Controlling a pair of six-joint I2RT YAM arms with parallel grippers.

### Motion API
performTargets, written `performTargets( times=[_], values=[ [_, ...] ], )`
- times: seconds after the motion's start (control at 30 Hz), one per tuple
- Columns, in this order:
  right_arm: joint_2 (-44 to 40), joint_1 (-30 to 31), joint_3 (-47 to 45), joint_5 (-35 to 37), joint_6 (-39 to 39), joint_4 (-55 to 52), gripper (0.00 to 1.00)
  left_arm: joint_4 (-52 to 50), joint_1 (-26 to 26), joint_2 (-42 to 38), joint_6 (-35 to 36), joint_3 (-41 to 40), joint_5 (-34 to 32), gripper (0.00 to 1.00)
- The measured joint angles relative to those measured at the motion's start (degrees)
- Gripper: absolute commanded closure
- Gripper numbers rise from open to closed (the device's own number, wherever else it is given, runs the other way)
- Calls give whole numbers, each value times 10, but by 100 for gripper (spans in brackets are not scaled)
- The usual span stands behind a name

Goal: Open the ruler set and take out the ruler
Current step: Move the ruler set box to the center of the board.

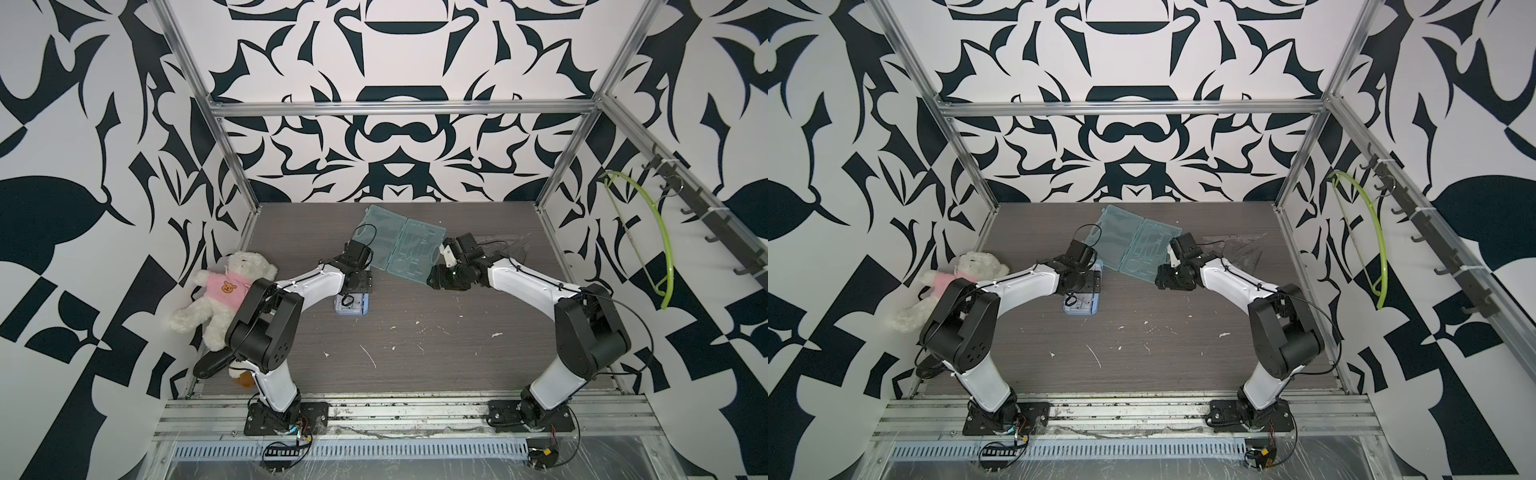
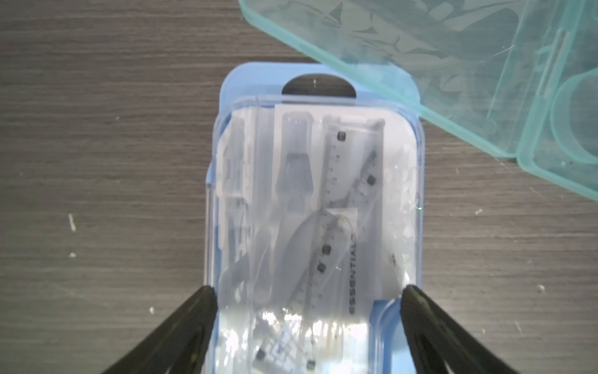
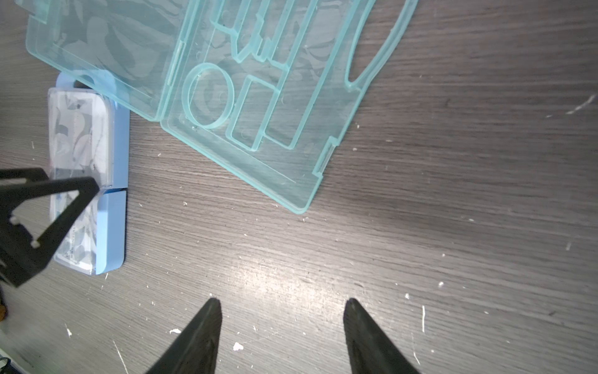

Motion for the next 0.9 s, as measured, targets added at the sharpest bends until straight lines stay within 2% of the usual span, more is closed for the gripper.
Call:
performTargets(
  times=[0.23, 0.37, 0.43, 0.57, 0.63, 0.8, 0.9],
  values=[
    [0, 0, 0, 0, 1, 0, 40, -9, -88, -20, -42, -32, -63, 7],
    [0, 0, 0, 1, 2, 0, 41, -26, -114, -44, -78, -53, -75, 14],
    [0, 0, 0, 1, 2, 0, 42, -47, -117, -59, -96, -57, -73, 25],
    [0, 0, 0, 0, 5, 0, 43, -90, -115, -83, -112, -40, -79, 37],
    [0, 0, 0, 0, 8, 0, 43, -100, -100, -91, -112, -17, -78, 47],
    [0, 0, -2, -1, 12, 0, 43, -111, -13, -88, -118, 48, -44, 82],
    [-1, 0, -2, -2, 14, 0, 44, -124, 35, -57, -131, 89, -24, 100]
  ],
)
